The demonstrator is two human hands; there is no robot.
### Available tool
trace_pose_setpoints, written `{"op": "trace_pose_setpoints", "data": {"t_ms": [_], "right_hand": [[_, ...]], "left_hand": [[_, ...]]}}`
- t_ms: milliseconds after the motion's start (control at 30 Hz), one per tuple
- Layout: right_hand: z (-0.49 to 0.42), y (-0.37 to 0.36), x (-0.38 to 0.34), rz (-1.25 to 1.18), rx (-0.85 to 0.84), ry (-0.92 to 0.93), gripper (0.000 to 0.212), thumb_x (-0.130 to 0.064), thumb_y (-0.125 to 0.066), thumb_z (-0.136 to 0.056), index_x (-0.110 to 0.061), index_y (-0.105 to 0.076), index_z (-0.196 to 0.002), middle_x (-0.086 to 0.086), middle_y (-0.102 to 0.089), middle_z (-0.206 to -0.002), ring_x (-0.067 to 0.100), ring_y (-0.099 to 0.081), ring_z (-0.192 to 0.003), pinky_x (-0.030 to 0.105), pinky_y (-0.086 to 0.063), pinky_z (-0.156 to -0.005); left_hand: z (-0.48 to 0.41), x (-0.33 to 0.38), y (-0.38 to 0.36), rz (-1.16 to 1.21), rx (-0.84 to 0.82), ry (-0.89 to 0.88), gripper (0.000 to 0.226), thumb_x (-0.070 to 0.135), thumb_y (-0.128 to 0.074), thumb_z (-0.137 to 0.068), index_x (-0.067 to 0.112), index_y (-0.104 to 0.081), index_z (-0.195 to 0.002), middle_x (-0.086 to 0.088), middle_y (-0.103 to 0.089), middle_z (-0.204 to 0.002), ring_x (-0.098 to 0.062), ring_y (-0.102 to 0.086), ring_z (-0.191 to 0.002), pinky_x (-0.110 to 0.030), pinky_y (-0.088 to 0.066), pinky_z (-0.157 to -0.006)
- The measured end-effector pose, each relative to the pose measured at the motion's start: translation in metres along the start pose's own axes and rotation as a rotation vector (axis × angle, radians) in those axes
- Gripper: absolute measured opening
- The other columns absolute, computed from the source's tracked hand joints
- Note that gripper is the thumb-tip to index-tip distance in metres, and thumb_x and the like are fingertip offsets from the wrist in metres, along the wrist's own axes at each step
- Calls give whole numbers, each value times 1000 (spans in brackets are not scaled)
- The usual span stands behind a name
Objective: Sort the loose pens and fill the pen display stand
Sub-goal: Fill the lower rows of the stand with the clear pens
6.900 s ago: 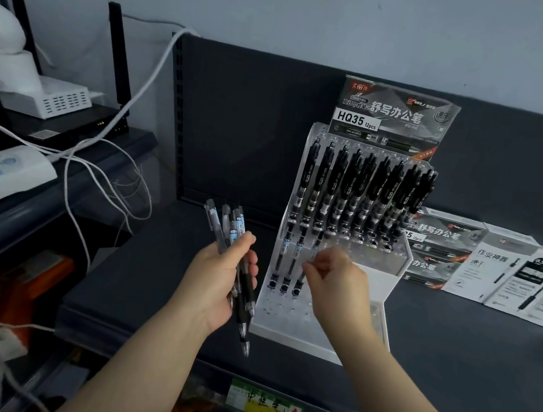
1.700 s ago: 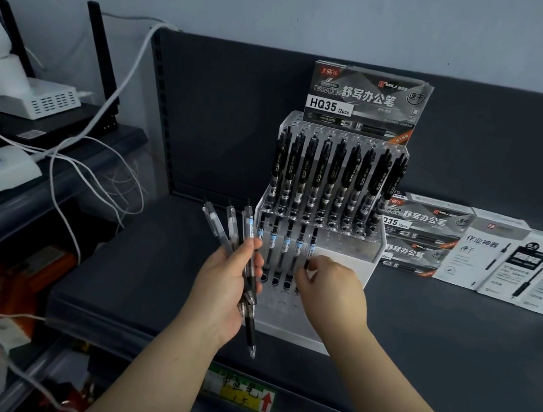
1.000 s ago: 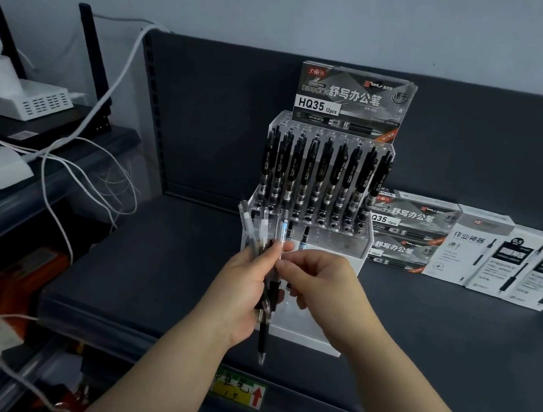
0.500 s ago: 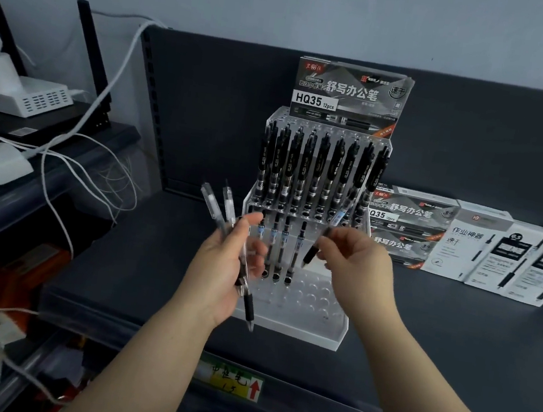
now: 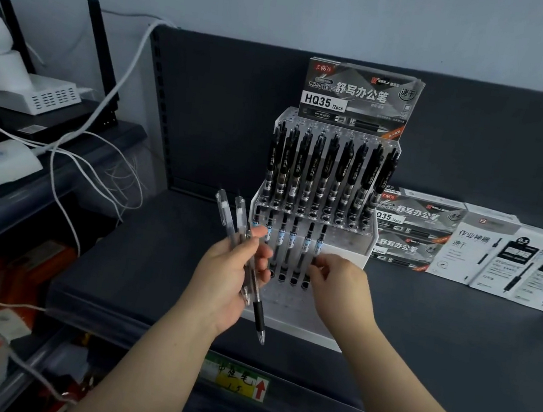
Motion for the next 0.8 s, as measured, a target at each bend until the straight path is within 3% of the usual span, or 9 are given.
{"op": "trace_pose_setpoints", "data": {"t_ms": [233,300,367,467,533,667,800], "right_hand": [[7,8,2,-96,56,-41,15,-22,-58,-90,-15,-64,-101,-6,-57,-77,12,-51,-69,22,-36,-60],[14,16,-5,-258,69,-22,9,-25,-61,-88,-18,-64,-92,-7,-61,-72,7,-54,-64,19,-39,-59],[22,20,-18,-443,-85,8,8,-26,-66,-84,-19,-66,-80,-6,-64,-68,5,-56,-59,18,-45,-57],[30,16,-29,-530,-334,44,9,-21,-73,-78,-15,-69,-84,3,-70,-80,13,-63,-71,27,-54,-69],[29,17,-26,-526,-327,29,11,-17,-75,-76,-12,-68,-83,6,-71,-81,12,-62,-68,29,-54,-70],[28,25,-20,-558,-310,43,2,-13,-70,-81,-11,-69,-82,4,-70,-76,6,-59,-63,19,-50,-64],[26,29,-14,-529,-338,95,8,-14,-63,-86,-13,-71,-87,8,-71,-82,19,-64,-71,33,-53,-74]], "left_hand": [[2,0,-6,-36,-71,-7,22,10,-45,-98,6,-63,-110,-8,-74,-90,-18,-69,-82,-32,-55,-75],[2,1,-9,-58,-92,-15,23,11,-44,-98,7,-62,-112,-8,-74,-97,-19,-70,-92,-32,-54,-79],[3,0,-14,-75,-118,-16,23,13,-44,-98,9,-63,-112,-8,-73,-101,-20,-68,-100,-34,-52,-84],[6,-3,-24,-65,-158,11,23,15,-45,-98,12,-64,-111,-6,-73,-104,-20,-66,-105,-40,-51,-90],[7,-4,-28,-49,-181,16,23,15,-45,-98,13,-63,-112,-6,-73,-104,-19,-65,-107,-40,-52,-89],[7,-5,-32,-8,-218,17,25,18,-46,-97,11,-61,-116,-9,-72,-105,-20,-67,-103,-31,-56,-79],[4,-7,-33,-124,-196,-52,21,12,-47,-96,11,-65,-108,-8,-74,-96,-19,-69,-92,-26,-53,-69]]}}
Point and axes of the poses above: each hand's wrist, its own z-axis away from the middle knuckle, its own y-axis out of the back of the hand, x = y × z, the point moved 3 cm from there along -z, towards the middle knuckle
